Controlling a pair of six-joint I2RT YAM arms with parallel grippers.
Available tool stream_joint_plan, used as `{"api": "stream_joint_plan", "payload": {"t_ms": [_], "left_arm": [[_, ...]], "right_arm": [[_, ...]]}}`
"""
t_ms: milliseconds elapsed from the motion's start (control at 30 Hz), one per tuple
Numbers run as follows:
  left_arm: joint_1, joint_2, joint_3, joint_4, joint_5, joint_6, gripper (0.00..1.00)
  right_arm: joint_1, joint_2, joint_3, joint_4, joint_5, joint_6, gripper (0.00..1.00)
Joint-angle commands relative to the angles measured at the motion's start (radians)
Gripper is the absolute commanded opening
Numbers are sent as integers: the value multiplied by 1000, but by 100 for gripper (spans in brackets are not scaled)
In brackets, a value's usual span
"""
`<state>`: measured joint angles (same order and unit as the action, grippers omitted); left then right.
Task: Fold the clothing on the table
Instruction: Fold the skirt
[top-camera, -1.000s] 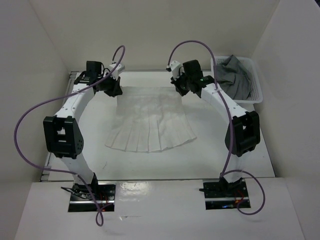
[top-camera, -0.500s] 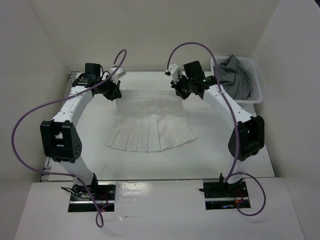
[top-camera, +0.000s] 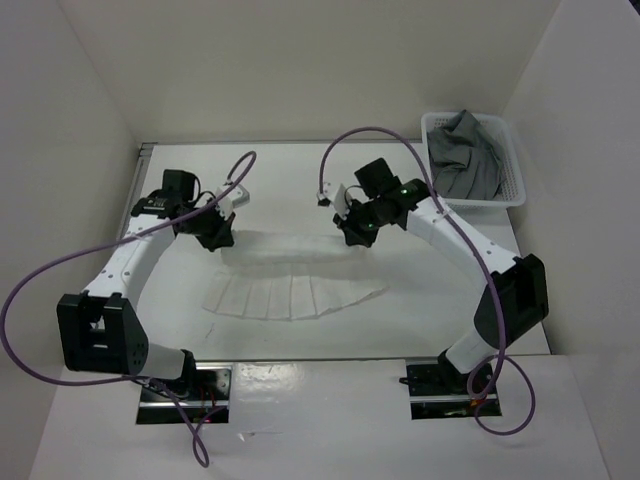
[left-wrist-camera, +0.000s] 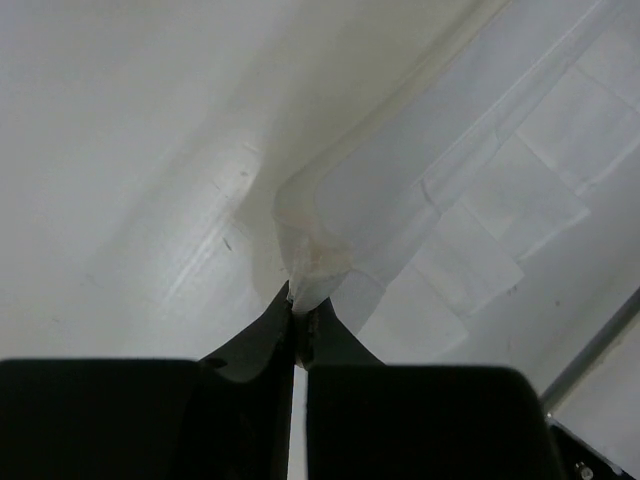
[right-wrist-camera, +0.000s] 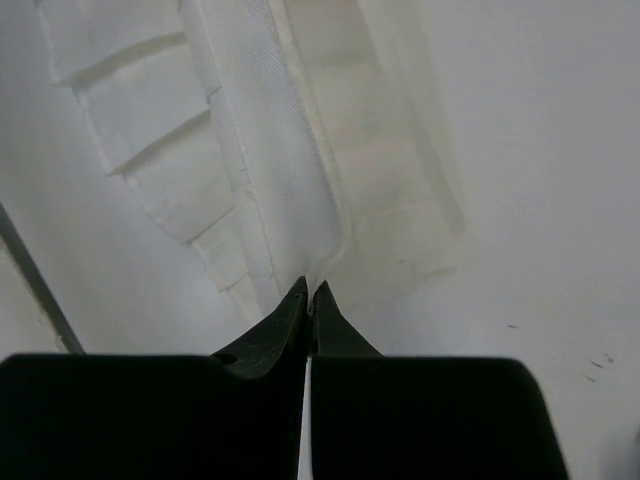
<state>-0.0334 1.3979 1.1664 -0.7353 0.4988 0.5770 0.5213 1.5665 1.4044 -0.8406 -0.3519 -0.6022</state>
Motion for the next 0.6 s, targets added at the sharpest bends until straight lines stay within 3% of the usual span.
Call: {"api": "stream_joint_plan", "payload": {"t_ms": [0, 100, 167, 200, 233, 267, 300, 333, 367, 500, 567], "left_arm": [[70, -40, -78, -59, -348, 116, 5], [70, -50, -108, -81, -374, 130, 5], [61, -62, -123, -91, -391, 141, 10], [61, -74, -135, -104, -407, 152, 15], [61, -91, -136, -104, -416, 152, 28], [61, -103, -146, -104, -425, 152, 34], [61, -117, -157, -104, -434, 161, 40], [61, -141, -157, -116, -434, 161, 56], [61, -151, -157, -116, -434, 161, 60], [61, -162, -157, -127, -445, 149, 82], [61, -162, -134, -137, -427, 139, 87]], "right_arm": [[8, -19, -77, -258, 185, -64, 0], [55, 0, -128, -258, 176, -64, 0], [86, 0, -137, -268, 176, -64, 3], [86, 12, -148, -268, 176, -64, 30], [97, 12, -148, -299, 176, -64, 35], [97, 21, -148, -313, 176, -77, 40], [106, 21, -148, -313, 176, -77, 57], [106, 21, -148, -330, 186, -91, 64], [106, 21, -148, -340, 195, -91, 69], [106, 21, -137, -315, 277, -91, 74], [106, 9, -110, -281, 287, -80, 74]]}}
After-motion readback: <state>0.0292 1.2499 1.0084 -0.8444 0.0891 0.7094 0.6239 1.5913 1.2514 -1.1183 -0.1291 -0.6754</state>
